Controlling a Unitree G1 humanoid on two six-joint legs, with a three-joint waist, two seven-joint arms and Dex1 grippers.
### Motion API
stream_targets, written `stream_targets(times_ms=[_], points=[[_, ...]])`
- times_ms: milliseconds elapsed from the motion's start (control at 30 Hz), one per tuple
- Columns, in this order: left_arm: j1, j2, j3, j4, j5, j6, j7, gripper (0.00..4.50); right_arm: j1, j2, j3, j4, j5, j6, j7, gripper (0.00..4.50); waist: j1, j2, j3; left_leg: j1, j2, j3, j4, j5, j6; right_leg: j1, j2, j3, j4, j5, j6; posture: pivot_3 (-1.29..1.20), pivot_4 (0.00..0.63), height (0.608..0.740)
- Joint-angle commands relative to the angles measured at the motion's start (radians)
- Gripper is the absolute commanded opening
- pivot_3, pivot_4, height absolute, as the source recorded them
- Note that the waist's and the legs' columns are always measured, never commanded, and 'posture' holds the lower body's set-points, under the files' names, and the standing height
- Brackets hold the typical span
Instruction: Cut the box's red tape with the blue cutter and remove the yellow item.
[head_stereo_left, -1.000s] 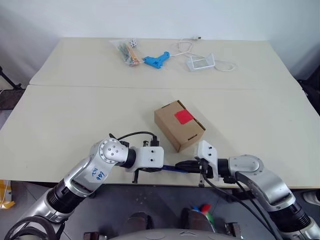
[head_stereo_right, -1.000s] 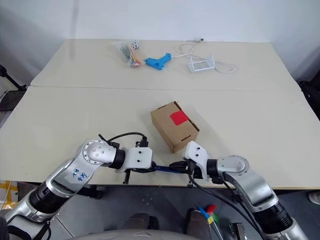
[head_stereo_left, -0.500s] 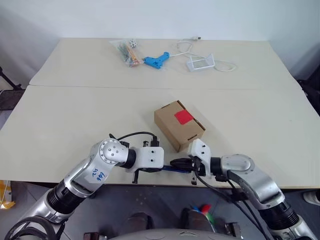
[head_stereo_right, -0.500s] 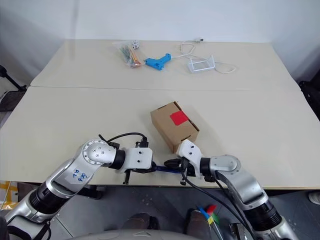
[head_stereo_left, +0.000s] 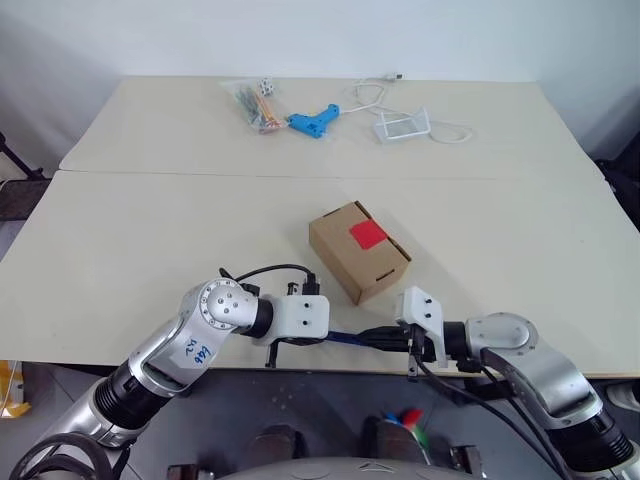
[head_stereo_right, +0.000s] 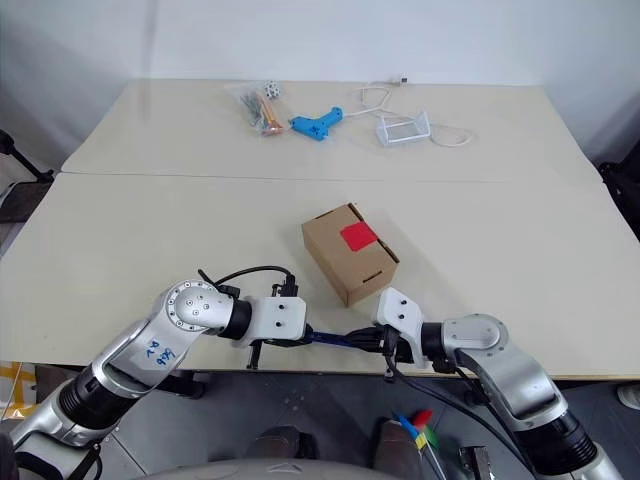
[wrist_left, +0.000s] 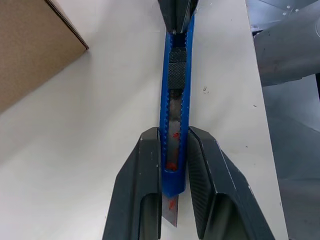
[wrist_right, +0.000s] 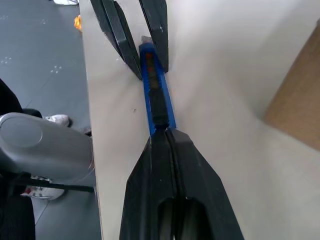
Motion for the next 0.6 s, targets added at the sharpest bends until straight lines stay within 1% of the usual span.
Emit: stream_targets(times_ms=[33,367,500,600], points=[[0.034,-0.009,-0.069,0.044,0.027,0.026,0.005,0.38,-0.003,0.02,0.033,0.022,-0.011,-0.002,0.004,0.0,0.0,0.0,0.0,0.0,0.0,0.0,0.0,0.0,0.0,0.0,0.0,0.0,0.0,0.0,0.0,0.0,0.15,0.74],[0.039,-0.009,-0.067,0.034,0.031,0.035,0.006,0.38,-0.061,0.105,0.107,0.058,-0.039,0.009,-0.022,0.0,-0.002,0.001,-0.003,0.0,0.0,0.0,0.0,0.0,0.0,0.0,0.0,0.0,0.0,0.0,0.0,0.0,0.15,0.74],[0.037,-0.013,-0.068,0.038,0.033,0.035,0.008,0.38,-0.069,0.124,0.113,0.06,-0.044,0.013,-0.029,0.0,-0.002,0.001,-0.004,0.0,0.0,-0.001,0.0,0.0,0.0,0.0,0.0,0.0,0.0,0.0,0.0,0.0,0.15,0.74],[0.05,-0.008,-0.048,0.042,0.036,0.01,0.026,0.38,-0.021,0.087,0.021,-0.017,0.034,0.039,-0.014,0.0,0.001,0.001,-0.004,0.0,0.0,-0.001,0.0,0.0,0.0,0.0,0.0,0.0,0.0,0.0,0.0,0.0,0.15,0.74]])
